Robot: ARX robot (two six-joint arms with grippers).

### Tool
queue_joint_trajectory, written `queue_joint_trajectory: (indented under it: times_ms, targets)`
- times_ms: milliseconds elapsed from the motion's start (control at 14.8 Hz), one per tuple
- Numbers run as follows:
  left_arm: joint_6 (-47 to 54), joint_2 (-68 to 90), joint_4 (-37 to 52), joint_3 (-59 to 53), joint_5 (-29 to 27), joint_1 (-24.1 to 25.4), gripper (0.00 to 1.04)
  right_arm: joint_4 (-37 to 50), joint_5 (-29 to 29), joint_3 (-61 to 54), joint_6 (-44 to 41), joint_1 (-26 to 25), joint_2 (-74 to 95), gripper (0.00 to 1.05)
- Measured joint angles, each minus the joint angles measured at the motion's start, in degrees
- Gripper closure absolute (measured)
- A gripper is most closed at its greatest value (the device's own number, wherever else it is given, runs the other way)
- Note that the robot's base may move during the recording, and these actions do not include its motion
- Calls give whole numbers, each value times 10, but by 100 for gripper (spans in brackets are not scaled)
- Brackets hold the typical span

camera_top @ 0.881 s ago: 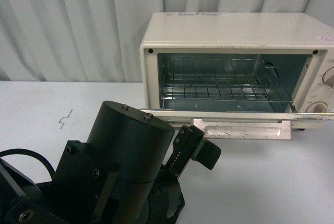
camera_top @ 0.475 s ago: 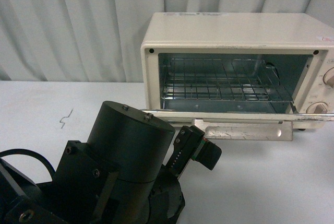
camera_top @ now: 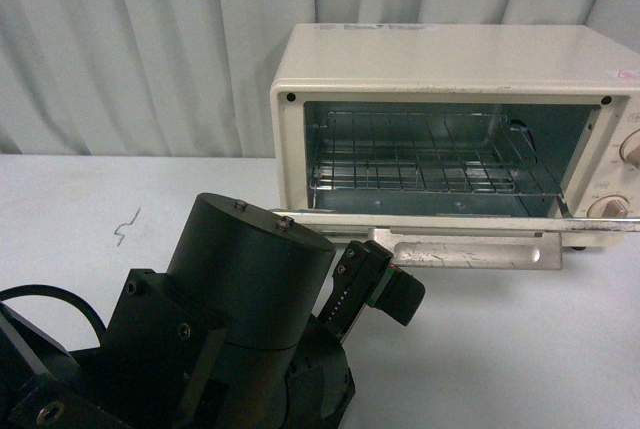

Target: Open oven

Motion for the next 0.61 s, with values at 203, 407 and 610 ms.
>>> queue_joint_trajectory:
  times_ms: [203,407,610]
  targets:
    - [0,0,0,0,-1,0,7,-4,0,-35,0,0,-52,103]
    - [0,0,0,0,1,0,7,-59,0,-42,0,0,-102,103]
    - [0,0,0,0,0,0,7,-137,0,-42,0,0,-182,103]
